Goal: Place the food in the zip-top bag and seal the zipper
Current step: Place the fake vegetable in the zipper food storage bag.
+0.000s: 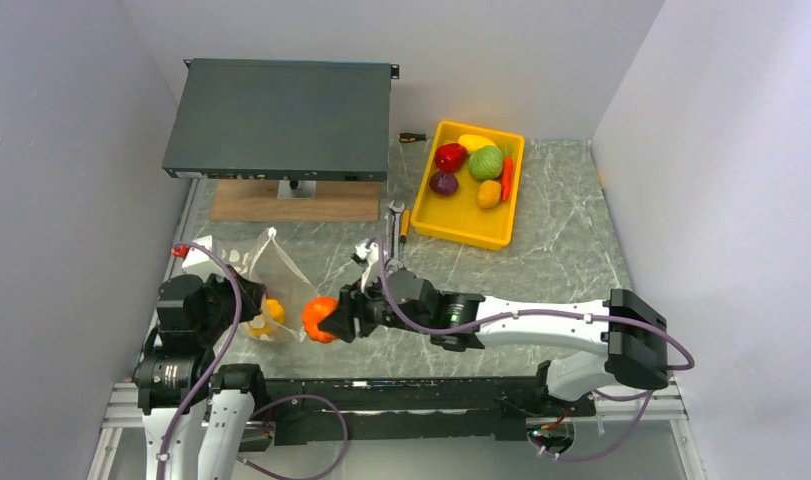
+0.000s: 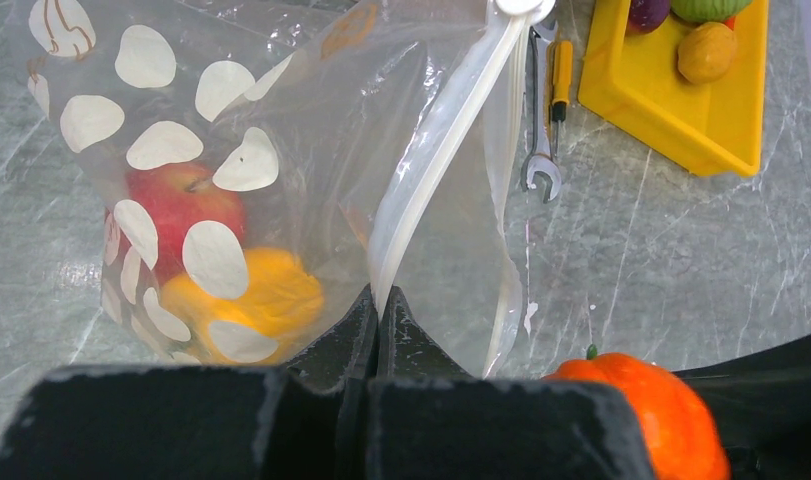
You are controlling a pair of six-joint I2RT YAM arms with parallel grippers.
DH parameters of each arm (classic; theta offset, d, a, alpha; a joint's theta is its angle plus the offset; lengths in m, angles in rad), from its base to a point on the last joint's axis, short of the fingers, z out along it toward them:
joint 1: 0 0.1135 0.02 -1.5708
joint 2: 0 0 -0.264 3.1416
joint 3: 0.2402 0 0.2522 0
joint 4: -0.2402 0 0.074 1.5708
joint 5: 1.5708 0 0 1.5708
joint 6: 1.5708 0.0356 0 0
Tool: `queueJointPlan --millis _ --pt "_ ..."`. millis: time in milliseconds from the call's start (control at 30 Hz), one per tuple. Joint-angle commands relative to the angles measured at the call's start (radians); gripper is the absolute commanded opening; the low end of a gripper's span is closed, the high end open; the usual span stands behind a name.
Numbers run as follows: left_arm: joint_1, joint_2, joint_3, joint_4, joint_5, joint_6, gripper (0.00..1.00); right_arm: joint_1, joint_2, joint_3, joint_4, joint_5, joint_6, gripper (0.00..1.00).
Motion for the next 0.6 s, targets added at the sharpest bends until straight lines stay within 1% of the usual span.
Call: queueJointPlan --millis 0,100,233,400,567 --pt "0.004 -0.017 0.002 0.032 -0.02 -0.001 0.0 0.022 0.062 0.167 -0.017 0.09 -0.088 0.0" --pt "0.005 -0.021 0.002 0.032 -0.024 -0.002 0.0 0.026 0.114 0.237 -0.027 0.108 -0.095 0.0" --pt "0.004 -0.033 0.002 0.032 -0.027 -0.005 0.0 0.027 0.202 0.331 -0.055 0.197 -0.072 0.0" --pt "0.004 -0.033 0.001 0.034 -0.021 -0.001 0.0 0.026 0.318 0.413 -0.029 0.206 -0.021 0.0" --pt "0.005 -0.039 0.001 0.035 -0.016 0.0 0.0 0.027 0.405 0.494 -0.019 0.248 0.009 0.0"
